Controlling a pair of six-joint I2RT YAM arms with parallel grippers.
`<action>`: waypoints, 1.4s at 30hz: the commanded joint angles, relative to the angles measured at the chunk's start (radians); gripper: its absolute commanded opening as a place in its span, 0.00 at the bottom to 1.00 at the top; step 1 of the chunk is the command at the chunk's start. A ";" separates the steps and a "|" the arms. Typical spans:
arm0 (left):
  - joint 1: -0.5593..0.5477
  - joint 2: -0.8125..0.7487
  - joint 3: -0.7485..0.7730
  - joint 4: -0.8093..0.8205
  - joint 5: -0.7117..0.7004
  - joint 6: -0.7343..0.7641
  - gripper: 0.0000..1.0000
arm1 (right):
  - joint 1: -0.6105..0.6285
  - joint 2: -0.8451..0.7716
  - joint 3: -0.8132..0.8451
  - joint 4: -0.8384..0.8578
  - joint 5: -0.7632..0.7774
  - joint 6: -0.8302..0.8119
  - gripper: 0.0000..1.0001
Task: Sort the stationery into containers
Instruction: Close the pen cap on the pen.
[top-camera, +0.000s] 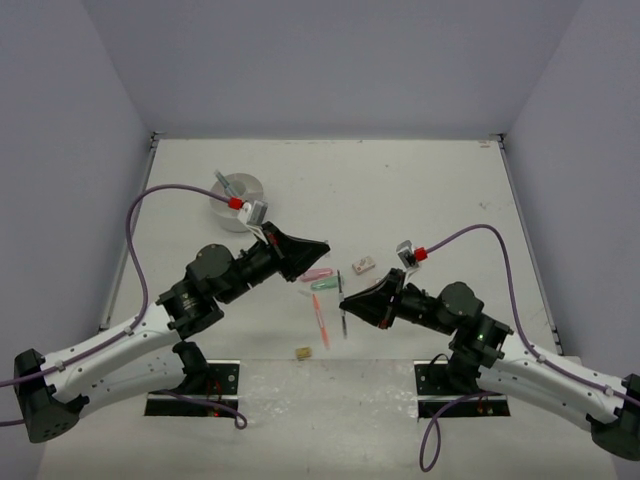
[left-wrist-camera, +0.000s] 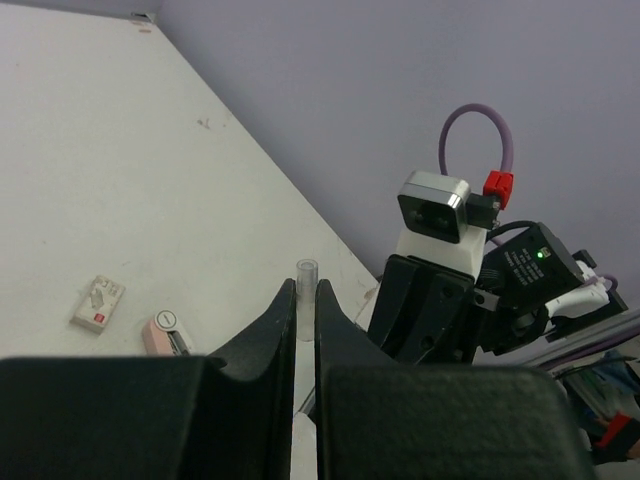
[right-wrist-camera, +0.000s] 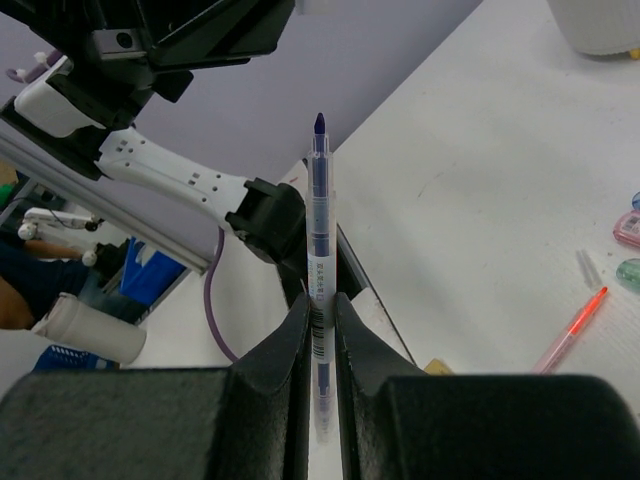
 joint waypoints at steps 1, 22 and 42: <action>0.001 -0.034 0.033 -0.030 -0.064 -0.020 0.00 | 0.005 -0.031 0.022 -0.031 0.042 -0.022 0.00; 0.001 -0.028 0.027 -0.018 -0.041 -0.062 0.00 | 0.005 -0.002 0.028 -0.025 0.013 -0.032 0.00; 0.001 0.032 0.010 0.039 -0.016 -0.060 0.00 | 0.005 -0.031 0.023 -0.070 0.023 -0.039 0.00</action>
